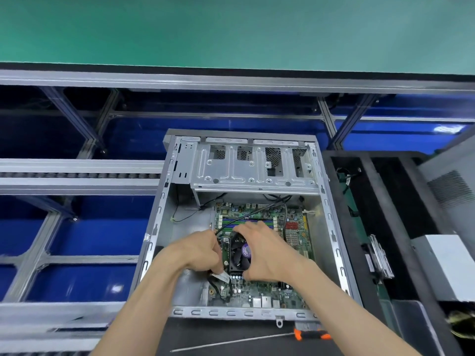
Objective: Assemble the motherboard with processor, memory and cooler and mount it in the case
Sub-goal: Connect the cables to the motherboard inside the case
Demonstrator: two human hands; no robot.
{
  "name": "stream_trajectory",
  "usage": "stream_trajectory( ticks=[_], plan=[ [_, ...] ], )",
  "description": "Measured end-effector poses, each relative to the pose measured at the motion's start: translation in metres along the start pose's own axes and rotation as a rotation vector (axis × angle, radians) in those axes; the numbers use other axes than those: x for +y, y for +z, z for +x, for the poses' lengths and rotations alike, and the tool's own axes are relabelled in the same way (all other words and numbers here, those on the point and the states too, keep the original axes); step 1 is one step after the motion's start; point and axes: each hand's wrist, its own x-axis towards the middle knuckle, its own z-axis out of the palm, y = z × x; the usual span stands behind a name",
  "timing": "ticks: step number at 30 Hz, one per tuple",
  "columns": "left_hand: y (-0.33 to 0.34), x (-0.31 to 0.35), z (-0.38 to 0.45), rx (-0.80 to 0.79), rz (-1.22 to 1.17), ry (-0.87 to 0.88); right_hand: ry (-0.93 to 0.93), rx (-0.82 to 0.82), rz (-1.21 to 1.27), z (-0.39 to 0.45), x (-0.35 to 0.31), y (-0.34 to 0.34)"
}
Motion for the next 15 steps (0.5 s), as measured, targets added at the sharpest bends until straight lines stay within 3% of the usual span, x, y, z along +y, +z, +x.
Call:
stream_trajectory(
  ticks=[6,8,10,12,15],
  plan=[
    [0.007,-0.003,-0.011,0.0,-0.049,0.021,0.044,-0.055,0.098,-0.014,-0.011,-0.007],
    [0.006,-0.001,-0.013,-0.005,-0.054,0.033,0.014,0.044,0.082,-0.019,-0.014,-0.012],
    [0.005,-0.001,-0.013,-0.01,-0.049,0.036,-0.089,0.254,0.085,-0.027,-0.017,-0.015],
    [0.004,0.0,-0.013,-0.01,-0.042,0.026,-0.187,0.387,0.211,-0.037,-0.02,-0.015],
    [0.004,-0.001,-0.013,-0.019,-0.047,0.017,-0.198,0.124,0.268,-0.046,-0.023,-0.01]
  ],
)
